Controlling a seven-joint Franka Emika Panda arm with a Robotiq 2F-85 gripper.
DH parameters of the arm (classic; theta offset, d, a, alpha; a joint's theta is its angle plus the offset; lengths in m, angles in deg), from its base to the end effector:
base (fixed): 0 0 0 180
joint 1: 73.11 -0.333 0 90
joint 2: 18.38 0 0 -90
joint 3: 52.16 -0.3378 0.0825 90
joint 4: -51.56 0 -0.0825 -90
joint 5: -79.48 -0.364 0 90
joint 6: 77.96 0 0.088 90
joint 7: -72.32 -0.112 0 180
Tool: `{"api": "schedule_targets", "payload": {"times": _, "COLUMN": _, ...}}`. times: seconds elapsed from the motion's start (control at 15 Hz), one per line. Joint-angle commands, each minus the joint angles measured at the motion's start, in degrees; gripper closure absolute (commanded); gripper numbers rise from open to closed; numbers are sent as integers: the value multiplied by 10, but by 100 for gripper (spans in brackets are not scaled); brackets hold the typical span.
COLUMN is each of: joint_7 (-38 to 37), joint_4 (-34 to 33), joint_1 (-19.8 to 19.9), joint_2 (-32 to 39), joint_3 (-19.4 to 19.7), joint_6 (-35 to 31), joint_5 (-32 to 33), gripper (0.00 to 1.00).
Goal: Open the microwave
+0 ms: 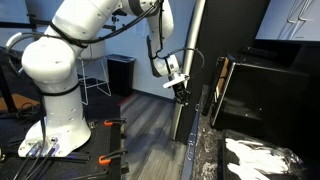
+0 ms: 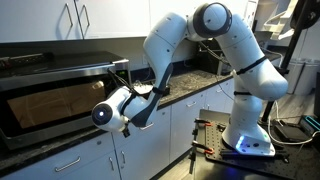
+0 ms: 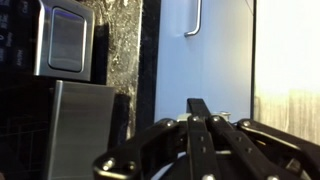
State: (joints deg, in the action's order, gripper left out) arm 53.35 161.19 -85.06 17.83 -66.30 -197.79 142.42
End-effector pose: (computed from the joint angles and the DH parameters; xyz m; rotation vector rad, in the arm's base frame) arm 0.5563 0.2128 0.1824 2.1737 1.0256 -0.0820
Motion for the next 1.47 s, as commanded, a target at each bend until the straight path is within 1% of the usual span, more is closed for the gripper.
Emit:
{"api": "schedule_targets", "payload": {"times": 0.0, "joint_7": 49, "joint_4": 22, "joint_1": -12, "joint_2": -32, "joint_3": 0, "joint_6": -18, "joint_5": -54, "gripper": 100}}
{"api": "schedule_targets", "payload": {"times": 0.33, "joint_7": 102, "joint_4": 47, "joint_1": -16, "joint_2": -61, "joint_3": 0, "joint_6": -82, "joint_5": -95, "gripper": 100}}
{"api": "schedule_targets", "payload": {"times": 0.53, "joint_7": 122, "joint_4": 61, "joint_1": -20, "joint_2": -80, "joint_3": 1, "joint_6": -102, "joint_5": -115, "gripper": 100}}
{"api": "schedule_targets", "payload": {"times": 0.73, "joint_7": 157, "joint_4": 90, "joint_1": -18, "joint_2": -103, "joint_3": -4, "joint_6": -136, "joint_5": -143, "gripper": 100}}
{"api": "schedule_targets", "payload": {"times": 0.8, "joint_7": 171, "joint_4": 99, "joint_1": -21, "joint_2": -112, "joint_3": -1, "joint_6": -147, "joint_5": -141, "gripper": 100}}
{"api": "schedule_targets", "payload": {"times": 0.87, "joint_7": 149, "joint_4": 62, "joint_1": -35, "joint_2": -77, "joint_3": 14, "joint_6": -130, "joint_5": -138, "gripper": 100}}
{"api": "schedule_targets", "payload": {"times": 1.27, "joint_7": 149, "joint_4": 65, "joint_1": -40, "joint_2": -76, "joint_3": 20, "joint_6": -132, "joint_5": -137, "gripper": 100}}
{"api": "schedule_targets", "payload": {"times": 1.33, "joint_7": 141, "joint_4": 66, "joint_1": -39, "joint_2": -75, "joint_3": 20, "joint_6": -139, "joint_5": -140, "gripper": 100}}
{"api": "schedule_targets", "payload": {"times": 1.4, "joint_7": 118, "joint_4": 61, "joint_1": -45, "joint_2": -75, "joint_3": 18, "joint_6": -127, "joint_5": -155, "gripper": 100}}
